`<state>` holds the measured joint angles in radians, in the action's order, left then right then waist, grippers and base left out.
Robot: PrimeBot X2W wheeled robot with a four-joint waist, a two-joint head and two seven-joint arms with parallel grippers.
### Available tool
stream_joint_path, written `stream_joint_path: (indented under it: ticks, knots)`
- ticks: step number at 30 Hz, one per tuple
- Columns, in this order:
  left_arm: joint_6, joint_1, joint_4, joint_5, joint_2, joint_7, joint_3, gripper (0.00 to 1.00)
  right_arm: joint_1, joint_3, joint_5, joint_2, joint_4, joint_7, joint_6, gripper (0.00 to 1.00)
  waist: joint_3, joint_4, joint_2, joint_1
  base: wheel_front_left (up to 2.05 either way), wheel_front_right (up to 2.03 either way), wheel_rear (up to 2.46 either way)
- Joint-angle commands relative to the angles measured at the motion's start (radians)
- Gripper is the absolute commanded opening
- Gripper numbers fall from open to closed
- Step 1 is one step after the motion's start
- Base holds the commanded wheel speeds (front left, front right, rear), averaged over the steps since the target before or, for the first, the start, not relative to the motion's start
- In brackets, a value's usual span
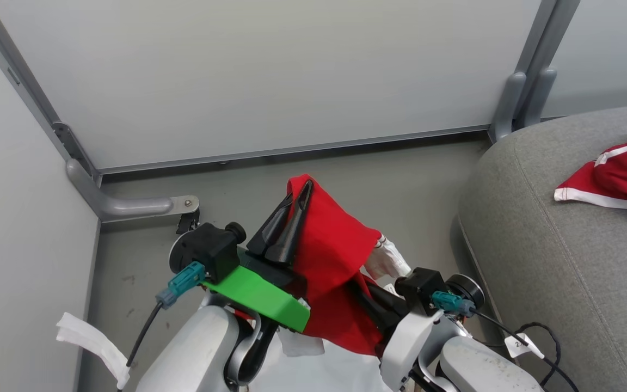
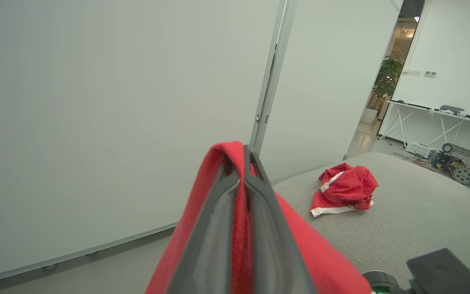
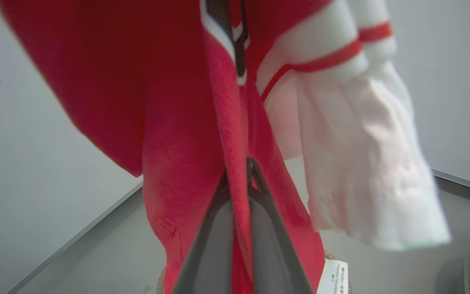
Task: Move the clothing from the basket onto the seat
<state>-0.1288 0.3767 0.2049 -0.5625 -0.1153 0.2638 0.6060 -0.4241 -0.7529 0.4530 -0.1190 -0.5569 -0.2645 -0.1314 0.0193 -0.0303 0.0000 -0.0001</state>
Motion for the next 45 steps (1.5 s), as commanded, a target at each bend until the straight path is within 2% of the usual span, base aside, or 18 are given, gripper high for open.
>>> stream_joint_path:
  ticks: [1,6,10,25,32,36,41,45]
  knots:
    - [-0.003,-0.013,0.004,0.003,-0.002,0.001,-0.010,1.00,0.019,0.007,-0.006,-0.006,0.005,0.000,0.001,0.00,0.001,-0.009,0.0000,0.0001,0.00,0.00,0.00]
    - [-0.003,-0.031,0.029,0.041,-0.011,0.000,-0.035,1.00,0.029,0.024,-0.016,-0.002,0.035,0.000,0.001,0.00,0.004,-0.053,0.0000,0.0001,0.00,0.00,0.00]
    - [-0.003,-0.046,0.044,0.073,-0.018,0.000,-0.050,1.00,0.036,0.037,-0.021,-0.003,0.059,0.000,0.001,0.00,0.014,-0.124,0.0000,0.0001,0.00,0.00,0.00]
    - [-0.003,-0.097,0.025,0.159,-0.036,0.000,-0.057,1.00,0.092,0.138,-0.049,-0.020,0.153,-0.001,0.001,0.00,0.071,-0.491,0.0000,0.0001,0.00,0.00,0.00]
    - [-0.003,-0.025,0.042,0.136,-0.036,0.000,0.041,1.00,0.136,0.318,-0.118,-0.015,0.231,-0.001,0.001,0.00,0.131,-0.520,0.0000,0.0001,0.00,0.00,0.00]
    - [-0.003,0.009,0.050,0.118,-0.048,0.000,0.092,1.00,0.123,0.385,-0.158,-0.037,0.275,-0.001,0.001,0.00,0.165,-0.526,0.0000,0.0001,0.00,0.00,0.00]
    - [-0.003,0.036,0.049,0.098,-0.076,0.000,0.144,1.00,0.003,0.476,-0.204,-0.136,0.338,-0.001,0.001,0.00,0.237,-0.530,0.0000,0.0001,0.00,0.00,0.00]
    - [-0.003,0.051,0.036,0.101,-0.099,0.000,0.150,1.00,-0.125,0.550,-0.238,-0.227,0.332,-0.001,0.001,0.00,0.293,-0.528,0.0000,0.0001,0.00,0.00,0.00]
